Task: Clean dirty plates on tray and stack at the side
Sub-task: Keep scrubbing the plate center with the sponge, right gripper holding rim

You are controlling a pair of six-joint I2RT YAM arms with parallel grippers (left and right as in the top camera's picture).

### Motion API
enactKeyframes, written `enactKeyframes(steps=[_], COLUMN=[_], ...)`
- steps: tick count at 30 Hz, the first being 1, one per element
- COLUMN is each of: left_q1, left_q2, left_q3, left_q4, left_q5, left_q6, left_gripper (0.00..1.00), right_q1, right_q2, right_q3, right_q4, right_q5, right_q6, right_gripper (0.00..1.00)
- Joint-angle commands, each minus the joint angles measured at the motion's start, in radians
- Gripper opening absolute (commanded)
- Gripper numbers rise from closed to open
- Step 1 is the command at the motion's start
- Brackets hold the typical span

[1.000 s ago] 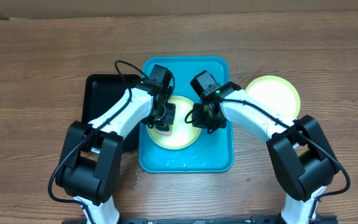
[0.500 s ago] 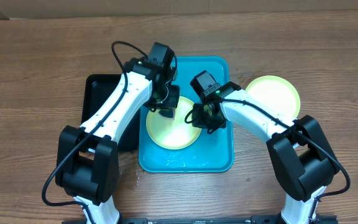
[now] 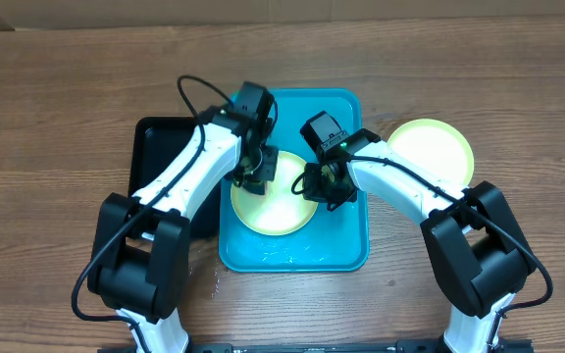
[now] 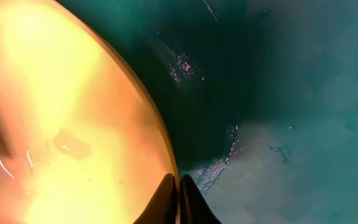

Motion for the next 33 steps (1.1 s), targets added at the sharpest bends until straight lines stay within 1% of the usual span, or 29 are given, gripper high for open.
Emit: enactKeyframes(steps=[1, 5, 7, 11, 15, 17, 19, 24, 27, 33], left_q1=[-0.006, -0.006, -0.006, -0.006, -0.005, 0.007, 0.018, 0.042, 0.042, 0.042], left_q2=[-0.002, 0.005, 0.005, 0.005, 0.005, 0.004, -0.001, -0.026, -0.038, -0.037], left_q3=[-0.071, -0.132, -0.156, -0.171, -0.167, -0.147, -0.121, -0.021, 0.014, 0.021], left_q4=[0.041, 0.092, 0.107, 0.108, 0.127, 0.121, 0.108, 0.03, 0.01, 0.008], left_q5=[-0.042, -0.038, -0.001, 0.148, 0.326, 0.395, 0.418, 0.417, 0.389, 0.193], left_q6=[-0.03, -0.055, -0.061, -0.052, 0.004, 0.026, 0.029, 0.055, 0.071, 0.054], left_gripper=[0.04, 0.04, 0.04, 0.04, 0.04, 0.04, 0.04, 0.04, 0.04, 0.04], right_q1=[0.005, 0.005, 0.005, 0.005, 0.005, 0.005, 0.005, 0.005, 0.005, 0.005], right_q2=[-0.023, -0.023, -0.023, -0.023, -0.023, -0.023, -0.023, -0.023, -0.023, -0.023], right_q3=[-0.006, -0.006, -0.006, -0.006, -0.006, -0.006, -0.006, -0.006, -0.006, -0.006], right_q4=[0.003, 0.003, 0.003, 0.004, 0.003, 0.003, 0.003, 0.003, 0.003, 0.003], right_q5=[0.01, 0.01, 0.01, 0.01, 0.01, 0.01, 0.01, 0.01, 0.01, 0.01], right_q6=[-0.001, -0.001, -0.001, 0.0, 0.0, -0.001, -0.001, -0.001, -0.001, -0.001], right_gripper=[0.04, 0.04, 0.04, 0.04, 0.04, 0.04, 0.04, 0.04, 0.04, 0.04])
